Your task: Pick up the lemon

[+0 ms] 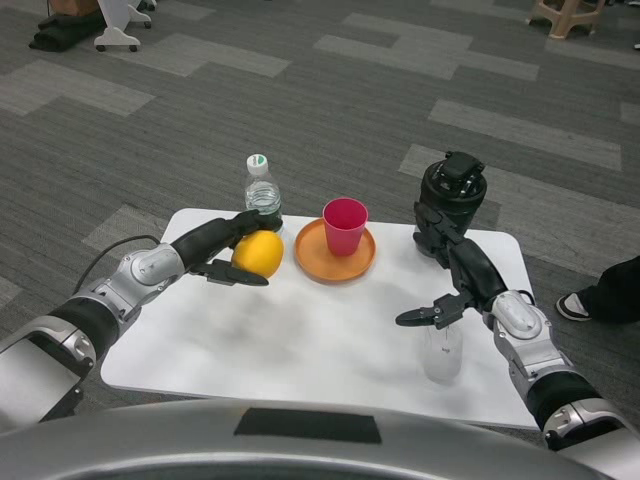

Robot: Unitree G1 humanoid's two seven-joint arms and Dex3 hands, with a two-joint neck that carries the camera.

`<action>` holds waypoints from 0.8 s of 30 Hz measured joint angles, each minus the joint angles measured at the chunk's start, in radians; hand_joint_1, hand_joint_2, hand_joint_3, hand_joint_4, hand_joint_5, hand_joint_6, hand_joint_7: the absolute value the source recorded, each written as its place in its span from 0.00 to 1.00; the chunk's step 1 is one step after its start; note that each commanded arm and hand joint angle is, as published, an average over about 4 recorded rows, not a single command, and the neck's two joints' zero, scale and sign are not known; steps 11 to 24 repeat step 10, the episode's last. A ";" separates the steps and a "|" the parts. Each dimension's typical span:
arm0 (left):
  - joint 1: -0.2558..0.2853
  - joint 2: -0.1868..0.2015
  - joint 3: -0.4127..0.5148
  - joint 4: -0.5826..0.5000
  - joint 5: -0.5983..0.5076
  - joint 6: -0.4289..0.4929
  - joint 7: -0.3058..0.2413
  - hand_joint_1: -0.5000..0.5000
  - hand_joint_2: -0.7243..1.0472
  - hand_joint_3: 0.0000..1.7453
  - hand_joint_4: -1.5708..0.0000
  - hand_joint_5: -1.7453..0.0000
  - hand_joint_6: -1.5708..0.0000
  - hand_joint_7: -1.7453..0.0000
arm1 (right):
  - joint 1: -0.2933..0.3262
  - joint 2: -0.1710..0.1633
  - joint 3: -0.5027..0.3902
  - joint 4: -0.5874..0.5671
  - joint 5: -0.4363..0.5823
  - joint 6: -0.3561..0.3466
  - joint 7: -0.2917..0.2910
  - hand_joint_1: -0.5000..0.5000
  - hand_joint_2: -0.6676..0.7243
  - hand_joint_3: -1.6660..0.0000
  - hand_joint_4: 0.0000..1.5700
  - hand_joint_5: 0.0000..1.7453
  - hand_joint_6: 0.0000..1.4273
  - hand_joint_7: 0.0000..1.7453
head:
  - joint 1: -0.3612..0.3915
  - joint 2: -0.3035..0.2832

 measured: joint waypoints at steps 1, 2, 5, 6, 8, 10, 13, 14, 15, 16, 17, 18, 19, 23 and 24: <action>0.000 -0.001 -0.001 0.000 -0.003 -0.001 0.000 1.00 0.95 0.05 0.10 0.00 0.87 0.72 | 0.000 -0.002 0.000 0.000 0.000 0.000 0.000 0.46 0.45 0.76 0.00 0.28 0.00 0.00 | 0.001 0.004; 0.000 -0.004 -0.002 0.000 -0.006 -0.001 0.000 1.00 0.95 0.05 0.10 0.00 0.87 0.72 | 0.000 -0.005 -0.001 0.000 0.000 0.000 0.000 0.46 0.45 0.76 0.00 0.28 0.00 0.00 | 0.002 0.006; 0.000 -0.013 -0.005 0.001 -0.016 -0.006 0.000 1.00 0.95 0.04 0.10 0.00 0.87 0.72 | -0.001 -0.010 -0.003 0.000 0.000 0.000 0.000 0.46 0.45 0.76 0.00 0.28 0.00 0.00 | 0.006 0.017; 0.000 -0.015 -0.006 0.001 -0.019 -0.008 0.000 1.00 0.95 0.04 0.10 0.00 0.87 0.72 | -0.002 -0.011 -0.003 0.000 0.000 0.000 0.000 0.46 0.45 0.76 0.00 0.28 0.00 0.00 | 0.009 0.023; -0.001 -0.017 -0.008 0.002 -0.021 -0.011 0.000 1.00 0.96 0.04 0.10 0.00 0.88 0.72 | -0.005 -0.011 -0.004 0.000 0.000 0.000 0.000 0.46 0.45 0.76 0.00 0.28 0.00 0.00 | 0.014 0.032; -0.001 -0.018 -0.008 0.002 -0.022 -0.011 0.000 1.00 0.98 0.02 0.10 0.00 0.88 0.72 | -0.007 -0.011 -0.004 0.000 0.000 0.000 0.000 0.46 0.45 0.76 0.00 0.28 0.00 0.00 | 0.016 0.036; -0.001 -0.018 -0.008 0.002 -0.022 -0.011 0.000 1.00 0.98 0.02 0.10 0.00 0.88 0.72 | -0.007 -0.011 -0.004 0.000 0.000 0.000 0.000 0.46 0.45 0.76 0.00 0.28 0.00 0.00 | 0.016 0.036; -0.001 -0.018 -0.008 0.002 -0.022 -0.011 0.000 1.00 0.98 0.02 0.10 0.00 0.88 0.72 | -0.007 -0.011 -0.004 0.000 0.000 0.000 0.000 0.46 0.45 0.76 0.00 0.28 0.00 0.00 | 0.016 0.036; -0.001 -0.018 -0.008 0.002 -0.022 -0.011 0.000 1.00 0.98 0.02 0.10 0.00 0.88 0.72 | -0.007 -0.011 -0.004 0.000 0.000 0.000 0.000 0.46 0.45 0.76 0.00 0.28 0.00 0.00 | 0.016 0.036; -0.001 -0.018 -0.008 0.002 -0.022 -0.011 0.000 1.00 0.98 0.02 0.10 0.00 0.88 0.72 | -0.007 -0.011 -0.004 0.000 0.000 0.000 0.000 0.46 0.45 0.76 0.00 0.28 0.00 0.00 | 0.016 0.036; -0.001 -0.018 -0.008 0.002 -0.022 -0.011 0.000 1.00 0.98 0.02 0.10 0.00 0.88 0.72 | -0.007 -0.011 -0.004 0.000 0.000 0.000 0.000 0.46 0.45 0.76 0.00 0.28 0.00 0.00 | 0.016 0.036; -0.001 -0.018 -0.008 0.002 -0.022 -0.011 0.000 1.00 0.98 0.02 0.10 0.00 0.88 0.72 | -0.007 -0.011 -0.004 0.000 0.000 0.000 0.000 0.46 0.45 0.76 0.00 0.28 0.00 0.00 | 0.016 0.036; -0.001 -0.018 -0.008 0.002 -0.022 -0.011 0.000 1.00 0.98 0.02 0.10 0.00 0.88 0.72 | -0.007 -0.011 -0.004 0.000 0.000 0.000 0.000 0.46 0.45 0.76 0.00 0.28 0.00 0.00 | 0.016 0.036; -0.001 -0.018 -0.008 0.002 -0.022 -0.011 0.000 1.00 0.98 0.02 0.10 0.00 0.88 0.72 | -0.007 -0.011 -0.004 0.000 0.000 0.000 0.000 0.46 0.45 0.76 0.00 0.28 0.00 0.00 | 0.016 0.036; -0.001 -0.018 -0.008 0.002 -0.022 -0.011 0.000 1.00 0.98 0.02 0.10 0.00 0.88 0.72 | -0.007 -0.011 -0.004 0.000 0.000 0.000 0.000 0.46 0.45 0.76 0.00 0.28 0.00 0.00 | 0.016 0.036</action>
